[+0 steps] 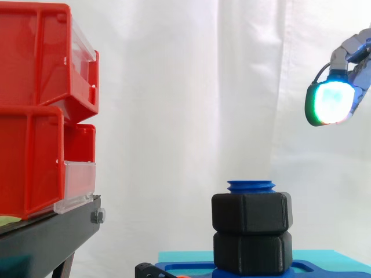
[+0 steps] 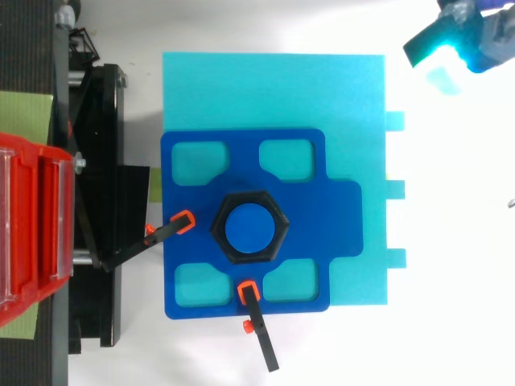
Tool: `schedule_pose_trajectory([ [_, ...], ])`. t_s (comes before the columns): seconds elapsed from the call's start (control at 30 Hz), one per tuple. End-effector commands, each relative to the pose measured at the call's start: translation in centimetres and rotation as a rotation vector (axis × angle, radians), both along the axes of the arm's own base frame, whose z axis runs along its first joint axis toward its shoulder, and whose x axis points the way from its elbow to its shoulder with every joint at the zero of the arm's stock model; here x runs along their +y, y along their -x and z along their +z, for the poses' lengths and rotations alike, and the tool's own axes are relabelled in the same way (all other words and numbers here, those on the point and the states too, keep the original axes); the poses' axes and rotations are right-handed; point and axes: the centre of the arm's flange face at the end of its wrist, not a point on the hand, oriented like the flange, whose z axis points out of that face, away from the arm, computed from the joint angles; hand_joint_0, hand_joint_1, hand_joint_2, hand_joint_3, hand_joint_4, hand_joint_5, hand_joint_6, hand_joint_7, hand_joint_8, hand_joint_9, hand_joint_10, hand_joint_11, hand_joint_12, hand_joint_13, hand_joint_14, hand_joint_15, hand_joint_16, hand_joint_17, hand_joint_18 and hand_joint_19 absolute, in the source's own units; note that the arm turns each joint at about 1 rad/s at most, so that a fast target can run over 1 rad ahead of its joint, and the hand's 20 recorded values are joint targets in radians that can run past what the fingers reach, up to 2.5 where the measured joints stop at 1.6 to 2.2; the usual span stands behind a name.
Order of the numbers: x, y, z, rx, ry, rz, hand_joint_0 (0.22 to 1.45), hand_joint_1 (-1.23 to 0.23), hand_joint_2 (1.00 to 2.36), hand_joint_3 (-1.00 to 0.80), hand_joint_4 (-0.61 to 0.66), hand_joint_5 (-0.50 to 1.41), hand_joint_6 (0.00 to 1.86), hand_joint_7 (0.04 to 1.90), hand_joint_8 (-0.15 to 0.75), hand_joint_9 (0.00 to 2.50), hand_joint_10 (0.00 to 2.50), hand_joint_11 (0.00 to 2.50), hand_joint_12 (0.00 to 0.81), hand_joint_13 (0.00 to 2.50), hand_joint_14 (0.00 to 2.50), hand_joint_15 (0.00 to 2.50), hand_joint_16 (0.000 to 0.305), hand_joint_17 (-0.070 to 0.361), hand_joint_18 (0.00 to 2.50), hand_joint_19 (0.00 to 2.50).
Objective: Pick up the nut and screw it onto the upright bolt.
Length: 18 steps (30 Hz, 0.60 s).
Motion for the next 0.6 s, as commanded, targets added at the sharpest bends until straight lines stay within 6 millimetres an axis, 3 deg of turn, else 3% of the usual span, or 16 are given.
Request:
schedule_pose_trajectory([
  [0.0, -0.05, -0.51, 0.07, -0.025, -0.244, -0.075, 0.51, -0.47, 1.00, -0.50, 0.26, -0.15, 0.50, 0.83, 0.269, 0.75, 0.00, 0.00, 0.312, 0.58, 0.00, 0.00, 0.040, 0.090, 0.40, 0.01],
  [0.27, -0.42, -0.84, 0.28, -0.053, -0.468, -0.167, 0.49, -0.53, 1.00, -0.50, 0.26, -0.15, 0.50, 0.84, 0.272, 0.75, 0.00, 0.00, 0.322, 0.59, 0.00, 0.00, 0.041, 0.093, 0.46, 0.01],
  [0.43, -0.31, -0.87, 0.28, -0.053, -0.517, -0.176, 0.47, -0.41, 1.00, -0.50, 0.26, -0.15, 0.50, 0.82, 0.297, 0.76, 0.00, 0.00, 0.357, 0.53, 0.00, 0.00, 0.047, 0.105, 0.39, 0.02],
  [0.57, -0.25, -0.89, 0.28, -0.054, -0.513, -0.177, 0.50, -0.39, 1.00, -0.50, 0.21, -0.17, 0.50, 0.77, 0.240, 0.63, 0.00, 0.00, 0.328, 0.41, 0.00, 0.00, 0.043, 0.098, 0.33, 0.02],
])
